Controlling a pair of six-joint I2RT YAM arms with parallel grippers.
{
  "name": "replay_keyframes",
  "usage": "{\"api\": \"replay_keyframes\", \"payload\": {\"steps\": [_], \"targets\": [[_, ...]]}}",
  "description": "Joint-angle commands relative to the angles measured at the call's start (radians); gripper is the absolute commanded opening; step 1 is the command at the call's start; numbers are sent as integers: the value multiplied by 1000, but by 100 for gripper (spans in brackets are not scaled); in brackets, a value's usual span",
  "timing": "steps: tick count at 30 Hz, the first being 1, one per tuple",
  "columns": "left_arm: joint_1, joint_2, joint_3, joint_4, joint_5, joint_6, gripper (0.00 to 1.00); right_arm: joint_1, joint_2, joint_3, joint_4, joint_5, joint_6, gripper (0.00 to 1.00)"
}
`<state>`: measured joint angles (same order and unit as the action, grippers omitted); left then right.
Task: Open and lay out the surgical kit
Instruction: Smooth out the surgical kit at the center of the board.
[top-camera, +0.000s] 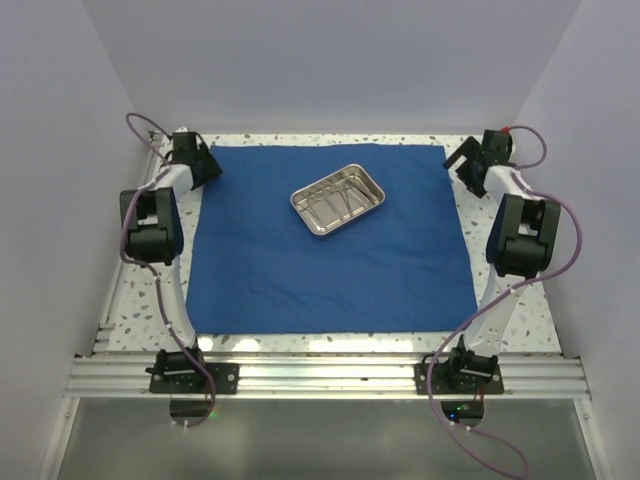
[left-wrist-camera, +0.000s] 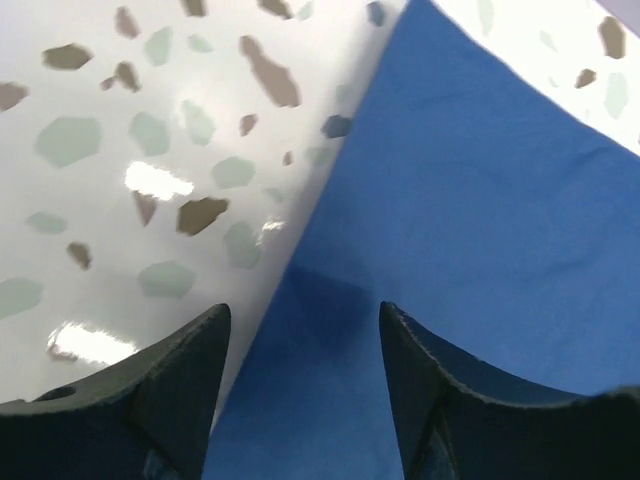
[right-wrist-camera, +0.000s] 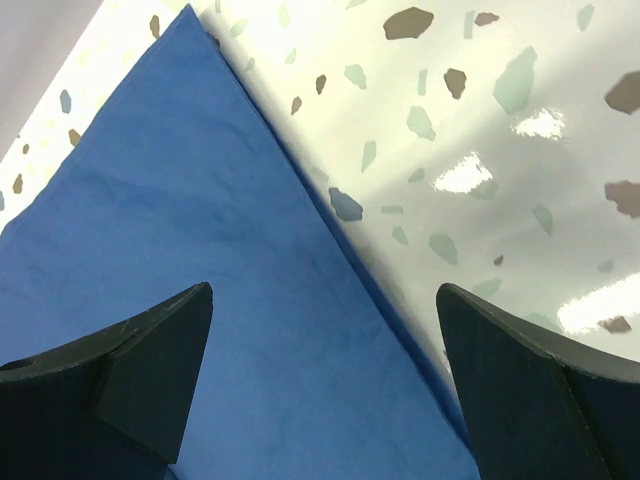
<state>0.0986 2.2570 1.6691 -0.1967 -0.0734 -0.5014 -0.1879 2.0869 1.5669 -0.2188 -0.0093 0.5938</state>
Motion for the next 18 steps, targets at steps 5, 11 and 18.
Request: {"api": "replay_keyframes", "payload": {"steps": [5,11,18], "targets": [[12,90,38,14,218,0,55,5,108,117,-76,-72,-25,99],[12,99,43,11,219,-2,44,5,154,154,-86,-129,-28,86],[12,130,69,2,225,-9,20,5,194,179,-73,-195,-12,47]]}}
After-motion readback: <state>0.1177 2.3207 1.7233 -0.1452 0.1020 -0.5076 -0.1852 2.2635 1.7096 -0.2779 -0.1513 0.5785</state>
